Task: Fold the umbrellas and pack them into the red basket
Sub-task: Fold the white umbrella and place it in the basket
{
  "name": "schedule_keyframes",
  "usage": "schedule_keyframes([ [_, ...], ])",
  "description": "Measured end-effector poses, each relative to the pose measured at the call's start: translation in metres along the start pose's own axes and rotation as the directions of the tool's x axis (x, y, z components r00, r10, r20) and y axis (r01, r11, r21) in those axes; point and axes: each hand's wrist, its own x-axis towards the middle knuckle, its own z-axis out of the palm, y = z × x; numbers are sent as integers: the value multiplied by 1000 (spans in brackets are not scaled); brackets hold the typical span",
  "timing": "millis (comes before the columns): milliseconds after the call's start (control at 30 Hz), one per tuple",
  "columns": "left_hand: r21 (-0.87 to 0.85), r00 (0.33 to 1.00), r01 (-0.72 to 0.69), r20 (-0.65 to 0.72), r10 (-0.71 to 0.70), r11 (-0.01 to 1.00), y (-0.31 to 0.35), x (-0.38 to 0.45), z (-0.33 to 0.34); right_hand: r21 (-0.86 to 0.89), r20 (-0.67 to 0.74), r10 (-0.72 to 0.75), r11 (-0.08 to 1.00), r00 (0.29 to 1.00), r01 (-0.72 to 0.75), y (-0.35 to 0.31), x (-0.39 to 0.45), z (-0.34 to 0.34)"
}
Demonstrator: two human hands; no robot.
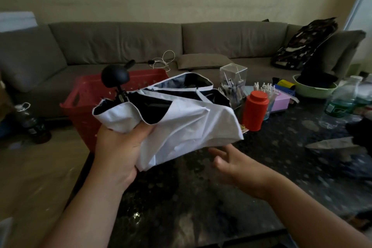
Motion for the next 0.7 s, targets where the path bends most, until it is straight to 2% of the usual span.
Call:
schedule_keyframes([
  [100,-57,984,139,121,-131,989,-7,-12,11,281,-55,-59,957,997,72,-6,1,12],
  [200,-119,951,240,226,-209,963,-9,-25,22,387,-14,-87,918,996,86,-18,1,28],
  [300,-154,936,280,262,-234,948,-4,-31,29,469,41,-62,883,997,36,-17,5,32],
  [433,-181,943,282,233,-237,942,4,-28,28,675,92,-120,738,988,27,-22,3,27],
  [533,-227,955,276,173,-241,934,7,-23,24,675,87,-190,733,978,82,-29,-1,17],
  [700,-181,948,315,99,-302,932,4,-24,29,538,0,-134,835,991,113,-24,-1,29],
])
